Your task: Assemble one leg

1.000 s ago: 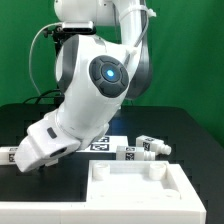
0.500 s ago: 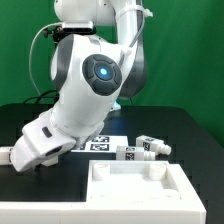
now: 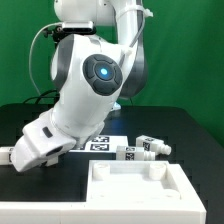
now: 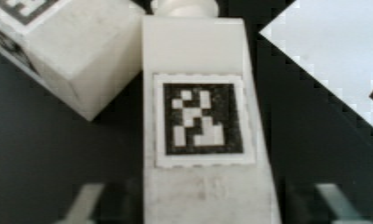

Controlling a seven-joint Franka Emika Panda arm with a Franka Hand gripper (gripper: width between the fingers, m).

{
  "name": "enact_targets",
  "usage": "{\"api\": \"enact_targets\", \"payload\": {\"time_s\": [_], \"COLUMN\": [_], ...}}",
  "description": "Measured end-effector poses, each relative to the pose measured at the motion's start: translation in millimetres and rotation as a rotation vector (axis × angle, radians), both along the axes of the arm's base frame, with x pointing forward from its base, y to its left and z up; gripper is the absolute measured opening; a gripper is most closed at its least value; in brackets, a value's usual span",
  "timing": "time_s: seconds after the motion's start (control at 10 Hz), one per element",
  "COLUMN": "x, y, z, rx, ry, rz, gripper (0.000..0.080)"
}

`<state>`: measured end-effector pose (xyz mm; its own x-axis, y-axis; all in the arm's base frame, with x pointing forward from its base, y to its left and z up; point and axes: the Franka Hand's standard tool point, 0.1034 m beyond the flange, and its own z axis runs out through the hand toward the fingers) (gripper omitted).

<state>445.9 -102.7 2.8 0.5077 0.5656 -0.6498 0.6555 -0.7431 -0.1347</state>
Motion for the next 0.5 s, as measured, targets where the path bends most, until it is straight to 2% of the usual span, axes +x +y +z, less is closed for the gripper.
{"api": "enact_targets", "payload": {"time_s": [0.1, 0.3, 0.5], "x": [2.6, 7.0, 13.7], "y": [-1.2, 2.5, 11.4], "z": [0.7, 1.3, 13.9], "rx": [0.005, 0.019, 0.069], "ry": [-0.014, -0.050, -0.149], "rz": [0.000, 0.005, -0.024], "gripper": [0.0284, 0.0284, 0.0284]}}
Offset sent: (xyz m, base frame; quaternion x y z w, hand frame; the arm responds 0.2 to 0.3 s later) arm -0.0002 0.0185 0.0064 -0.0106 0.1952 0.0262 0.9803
